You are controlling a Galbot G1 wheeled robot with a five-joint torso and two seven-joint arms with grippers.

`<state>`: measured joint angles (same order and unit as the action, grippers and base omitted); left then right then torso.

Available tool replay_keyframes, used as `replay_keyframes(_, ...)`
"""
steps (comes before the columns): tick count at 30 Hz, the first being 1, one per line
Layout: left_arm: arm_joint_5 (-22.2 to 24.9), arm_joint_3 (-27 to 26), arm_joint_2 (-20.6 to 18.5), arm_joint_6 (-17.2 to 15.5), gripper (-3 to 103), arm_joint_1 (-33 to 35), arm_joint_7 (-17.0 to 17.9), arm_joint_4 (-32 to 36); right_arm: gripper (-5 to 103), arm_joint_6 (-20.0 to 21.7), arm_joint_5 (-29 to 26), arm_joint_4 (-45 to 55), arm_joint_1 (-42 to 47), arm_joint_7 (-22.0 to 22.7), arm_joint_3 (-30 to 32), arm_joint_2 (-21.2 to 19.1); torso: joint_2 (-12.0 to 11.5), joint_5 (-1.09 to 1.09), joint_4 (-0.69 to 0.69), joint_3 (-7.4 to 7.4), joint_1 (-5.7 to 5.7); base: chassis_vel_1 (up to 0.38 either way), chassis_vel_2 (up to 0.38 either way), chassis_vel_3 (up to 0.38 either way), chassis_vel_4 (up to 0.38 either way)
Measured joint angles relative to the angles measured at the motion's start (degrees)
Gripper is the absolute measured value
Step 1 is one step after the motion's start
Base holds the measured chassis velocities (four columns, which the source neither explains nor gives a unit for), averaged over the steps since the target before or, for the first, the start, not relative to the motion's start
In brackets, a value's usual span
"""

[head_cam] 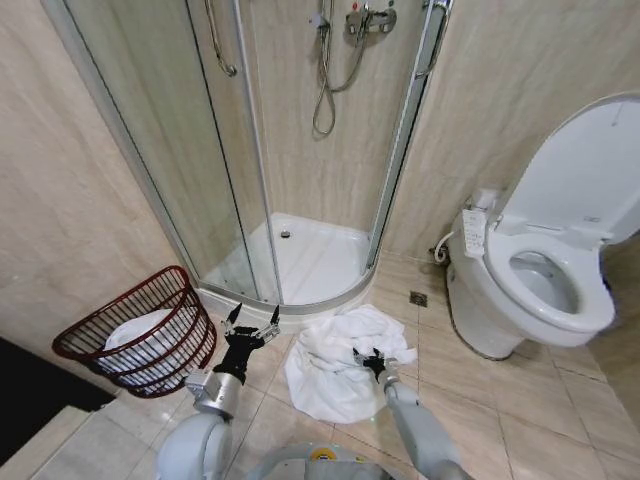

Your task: Discard the used towel into the hamper.

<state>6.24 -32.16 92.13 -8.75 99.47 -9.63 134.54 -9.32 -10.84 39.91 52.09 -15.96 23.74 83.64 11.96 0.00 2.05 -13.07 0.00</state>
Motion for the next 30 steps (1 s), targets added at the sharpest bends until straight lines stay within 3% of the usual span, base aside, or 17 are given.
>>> replay_keyframes(2, 0.0, 0.0, 0.0, 0.0, 100, 0.0, 0.0, 0.0, 74, -0.2, 0.3, 0.2, 0.2, -0.1, 0.0, 0.1, 0.0, 0.00, 0.00, 0.00, 0.00, 0.000, 0.000, 0.000, 0.000)
replay_keyframes(5, 0.0, 0.0, 0.0, 0.0, 100, 0.0, 0.0, 0.0, 57, -0.5, 0.7, 0.6, 0.6, -0.4, 0.0, 0.2, 0.0, 0.00, 0.00, -0.01, 0.00, 0.000, 0.000, 0.000, 0.000)
replay_keyframes(7, 0.0, 0.0, 0.0, 0.0, 100, 0.0, 0.0, 0.0, 57, -0.5, 0.8, 0.8, 0.8, -0.4, 0.0, 0.2, 0.0, 0.00, 0.00, 0.00, 0.00, 0.000, 0.000, 0.000, 0.000)
replay_keyframes(9, 0.0, 0.0, 0.0, 0.0, 100, 0.0, 0.0, 0.0, 40, -0.6, 1.1, 1.7, 1.5, -0.5, 0.0, 0.3, 0.0, 0.01, 0.00, -0.01, 0.00, 0.000, 0.000, 0.000, 0.000)
replay_keyframes(11, 0.0, 0.0, 0.0, 0.0, 100, 0.0, 0.0, 0.0, 40, -0.6, 1.2, 2.0, 1.7, -0.5, 0.1, 0.3, 0.0, 0.01, 0.00, -0.01, 0.00, 0.000, 0.000, 0.000, 0.000)
replay_keyframes(15, 0.0, 0.0, 0.0, 0.0, 100, 0.0, 0.0, 0.0, 24, -0.6, 1.4, 3.2, 2.6, -0.5, 0.2, 0.4, 0.0, 0.01, 0.00, -0.01, 0.00, 0.000, 0.000, 0.000, 0.000)
replay_keyframes(19, 0.0, 0.0, 0.0, 0.0, 100, 0.0, 0.0, 0.0, 14, -0.6, 1.4, 4.6, 3.4, -0.4, 0.3, 0.4, 0.0, 0.01, 0.00, -0.02, 0.00, 0.000, 0.000, 0.000, 0.000)
replay_keyframes(25, 0.0, 0.0, 0.0, 0.0, 100, 0.0, 0.0, 0.0, 13, -0.7, 1.4, 5.9, 4.2, -0.3, 0.6, 0.6, 0.0, 0.01, 0.00, -0.02, 0.00, 0.000, 0.000, 0.000, 0.000)
replay_keyframes(30, 0.0, 0.0, 0.0, 0.0, 100, 0.0, 0.0, 0.0, 13, -3.7, 4.4, 8.5, 6.3, 0.5, 1.6, 1.1, 0.0, 0.01, 0.00, -0.02, 0.00, 0.000, 0.000, 0.000, 0.000)
